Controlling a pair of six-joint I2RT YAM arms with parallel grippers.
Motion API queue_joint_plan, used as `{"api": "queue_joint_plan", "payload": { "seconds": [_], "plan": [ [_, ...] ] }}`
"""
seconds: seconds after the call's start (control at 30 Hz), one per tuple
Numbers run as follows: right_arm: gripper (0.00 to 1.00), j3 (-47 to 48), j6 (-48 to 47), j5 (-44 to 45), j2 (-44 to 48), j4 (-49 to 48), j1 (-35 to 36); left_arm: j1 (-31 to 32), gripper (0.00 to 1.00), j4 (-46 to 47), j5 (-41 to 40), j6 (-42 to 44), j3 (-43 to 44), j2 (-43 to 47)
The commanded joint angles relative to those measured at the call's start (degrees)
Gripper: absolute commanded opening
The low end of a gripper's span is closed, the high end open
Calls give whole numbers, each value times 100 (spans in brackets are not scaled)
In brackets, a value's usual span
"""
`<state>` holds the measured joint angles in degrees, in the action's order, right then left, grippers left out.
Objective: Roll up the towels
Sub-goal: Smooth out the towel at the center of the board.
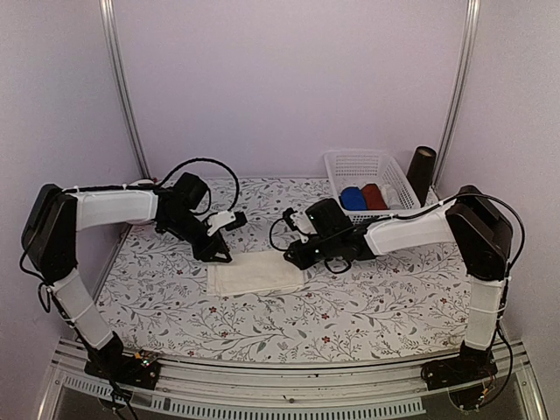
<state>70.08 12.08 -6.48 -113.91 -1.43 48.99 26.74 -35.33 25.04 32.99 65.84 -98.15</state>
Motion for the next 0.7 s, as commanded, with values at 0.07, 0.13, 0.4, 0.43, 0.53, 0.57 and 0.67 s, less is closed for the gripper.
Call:
{"api": "queue_joint_plan", "payload": {
  "seconds": [0.07, 0.13, 0.4, 0.43, 0.53, 0.57, 0.67],
  "plan": [
    [18, 254, -19, 227, 14, -147, -38, -63, 21, 147, 51, -196, 169, -393],
    [18, 385, -17, 295, -130, -140, -33, -63, 16, 186, 36, -208, 174, -555],
    [18, 918, 94, 490, -819, -128, -145, -124, 6, 911, -821, -359, -25, -872],
    [18, 961, 120, 502, -900, -103, -163, -140, 6, 985, -855, -349, -80, -854],
    [18, 1007, 201, 582, -1083, -36, -190, -151, 7, 1088, -983, -310, -192, -829],
    [18, 1007, 219, 644, -1127, -10, -196, -152, 8, 1102, -1026, -292, -225, -843],
    [18, 1012, 264, 754, -1227, 95, -214, -164, 11, 1148, -1131, -273, -318, -946]
  ]
}}
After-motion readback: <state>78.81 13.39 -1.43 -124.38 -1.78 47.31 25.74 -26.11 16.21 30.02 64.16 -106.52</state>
